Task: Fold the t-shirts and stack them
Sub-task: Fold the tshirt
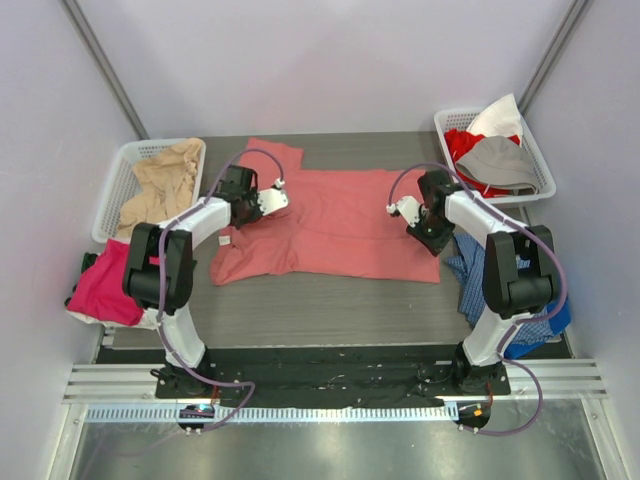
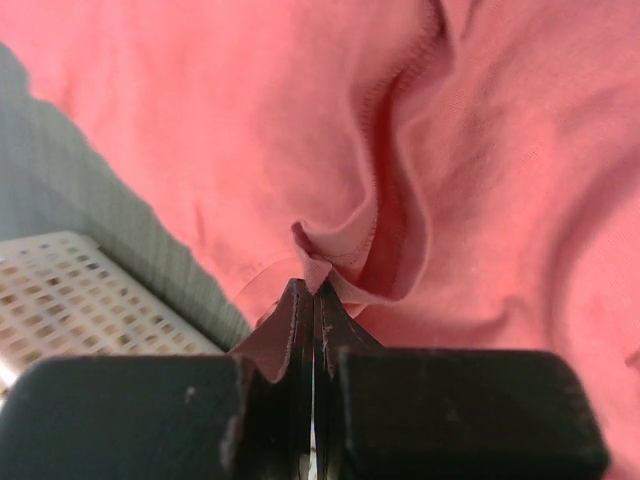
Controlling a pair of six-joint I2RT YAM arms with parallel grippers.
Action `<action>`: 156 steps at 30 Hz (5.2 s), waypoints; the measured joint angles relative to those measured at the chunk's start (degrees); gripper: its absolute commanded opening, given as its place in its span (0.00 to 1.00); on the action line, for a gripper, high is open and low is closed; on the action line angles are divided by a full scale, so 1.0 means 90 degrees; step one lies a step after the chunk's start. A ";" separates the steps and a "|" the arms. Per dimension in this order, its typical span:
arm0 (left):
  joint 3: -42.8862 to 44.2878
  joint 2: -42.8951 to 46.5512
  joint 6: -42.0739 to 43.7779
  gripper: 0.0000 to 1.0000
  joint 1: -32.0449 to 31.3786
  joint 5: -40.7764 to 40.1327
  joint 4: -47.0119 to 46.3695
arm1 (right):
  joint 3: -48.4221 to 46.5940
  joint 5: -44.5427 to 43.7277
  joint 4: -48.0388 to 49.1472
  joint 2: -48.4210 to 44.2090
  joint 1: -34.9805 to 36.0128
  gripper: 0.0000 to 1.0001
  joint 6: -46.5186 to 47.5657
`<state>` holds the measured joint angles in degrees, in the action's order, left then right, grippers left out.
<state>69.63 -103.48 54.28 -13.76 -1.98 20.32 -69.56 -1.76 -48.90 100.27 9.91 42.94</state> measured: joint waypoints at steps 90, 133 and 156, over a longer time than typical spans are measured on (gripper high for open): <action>-0.1989 0.1059 -0.0272 1.00 0.0180 0.0282 -0.0797 | 0.1020 -0.0274 0.1246 -0.0153 0.1095 0.93 -0.0498; -0.4129 0.3878 -0.0063 1.00 -0.1268 -0.0495 0.0947 | 0.2851 -0.0775 0.0811 -0.1826 0.1615 0.93 0.0153; -0.1855 0.3169 -0.1180 1.00 -0.0860 0.0083 0.0758 | 0.0906 -0.1020 0.0821 -0.2120 0.1557 0.90 -0.0544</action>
<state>52.93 -74.96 43.66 -21.50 -1.23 27.14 -61.41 -10.94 -41.52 81.19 23.92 38.04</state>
